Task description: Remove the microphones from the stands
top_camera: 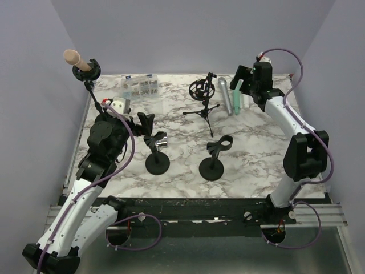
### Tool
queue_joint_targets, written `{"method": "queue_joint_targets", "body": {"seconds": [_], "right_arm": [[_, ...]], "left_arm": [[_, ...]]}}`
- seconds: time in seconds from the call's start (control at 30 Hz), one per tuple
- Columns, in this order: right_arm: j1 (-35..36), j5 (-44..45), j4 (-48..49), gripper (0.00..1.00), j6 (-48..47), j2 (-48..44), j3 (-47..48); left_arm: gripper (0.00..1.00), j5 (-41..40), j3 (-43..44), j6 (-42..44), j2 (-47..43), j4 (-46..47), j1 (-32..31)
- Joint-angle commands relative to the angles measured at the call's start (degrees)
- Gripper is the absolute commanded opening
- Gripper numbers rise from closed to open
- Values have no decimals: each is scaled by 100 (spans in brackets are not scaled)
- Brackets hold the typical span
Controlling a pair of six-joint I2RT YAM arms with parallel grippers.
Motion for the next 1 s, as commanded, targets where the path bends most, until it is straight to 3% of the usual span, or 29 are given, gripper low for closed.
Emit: {"method": "queue_joint_targets", "body": {"seconds": [0.0,0.23,0.57,0.7,0.87,0.97], "right_arm": [[-27,-911,-16,100,777,-925,-896],[-27,-2053,335,100,1268,-1821,-1690],[-27,-3354,1385,98,2072,-1537,-2385],[-27,-3973,2692,96,2888,-1098,-2911],[-18,-4670,5478,93,4810,-301,-3614],[-9,-4693,6647,91,5612,143,-3831]], "left_arm": [[96,635,68,-144,-82,252,-34],[96,1061,228,-898,-141,585,-29],[97,1571,1486,-1341,454,558,-29],[97,1597,1641,-1153,685,627,-29],[97,1646,1312,-781,704,862,-27],[97,1660,1033,-597,684,904,-21]]}}
